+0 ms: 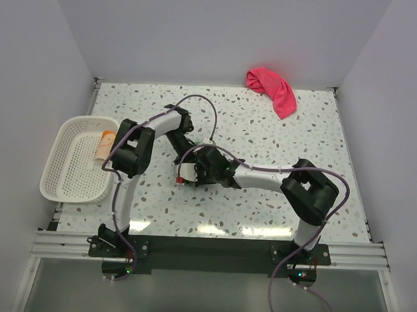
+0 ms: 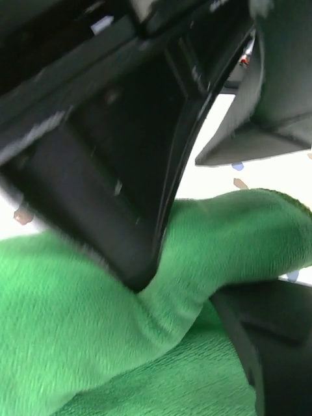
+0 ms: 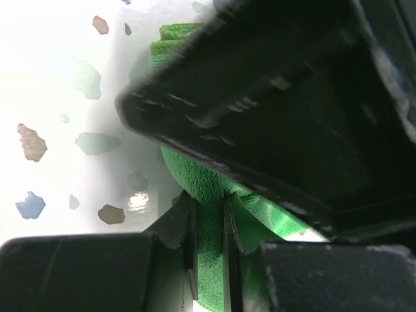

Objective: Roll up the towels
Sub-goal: Roll the towel

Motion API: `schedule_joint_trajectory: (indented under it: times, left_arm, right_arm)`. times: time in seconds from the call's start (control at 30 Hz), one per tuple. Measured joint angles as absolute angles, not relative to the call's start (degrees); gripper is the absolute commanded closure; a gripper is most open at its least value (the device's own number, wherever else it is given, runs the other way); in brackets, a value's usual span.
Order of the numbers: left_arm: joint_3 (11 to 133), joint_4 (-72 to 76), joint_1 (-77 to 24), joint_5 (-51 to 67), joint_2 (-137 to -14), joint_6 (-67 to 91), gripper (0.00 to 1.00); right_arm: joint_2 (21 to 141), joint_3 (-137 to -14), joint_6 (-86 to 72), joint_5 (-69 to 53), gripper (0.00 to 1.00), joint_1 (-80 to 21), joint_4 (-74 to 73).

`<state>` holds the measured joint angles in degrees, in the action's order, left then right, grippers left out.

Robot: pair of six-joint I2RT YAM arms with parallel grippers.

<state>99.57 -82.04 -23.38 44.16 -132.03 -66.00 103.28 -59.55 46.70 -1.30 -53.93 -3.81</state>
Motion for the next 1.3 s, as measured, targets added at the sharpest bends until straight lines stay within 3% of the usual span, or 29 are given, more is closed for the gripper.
schedule_joint_trajectory:
  times: [0.27, 0.77, 1.07, 1.3]
  left_arm:
    - [96.73, -79.72, -17.72, 44.1, -128.9, -67.46, 0.26]
    - [97.14, -72.05, 5.52, 44.86, -121.45, -69.1, 0.27]
    - [72.38, -48.95, 6.63, 46.72, -90.63, -62.81, 0.27]
    - [53.49, -34.68, -4.8, 39.62, -78.15, -64.18, 0.25]
  right_arm:
    - [106.17, -66.59, 44.99, -11.94, 1.0, -49.01, -11.66]
    - [113.84, -80.66, 42.83, -21.21, 1.0, -44.84, -26.79]
    - [126.72, -98.74, 39.03, -40.66, 1.0, -37.12, -43.16]
    - [132.51, -101.8, 32.84, -55.57, 1.0, -32.58, -45.23]
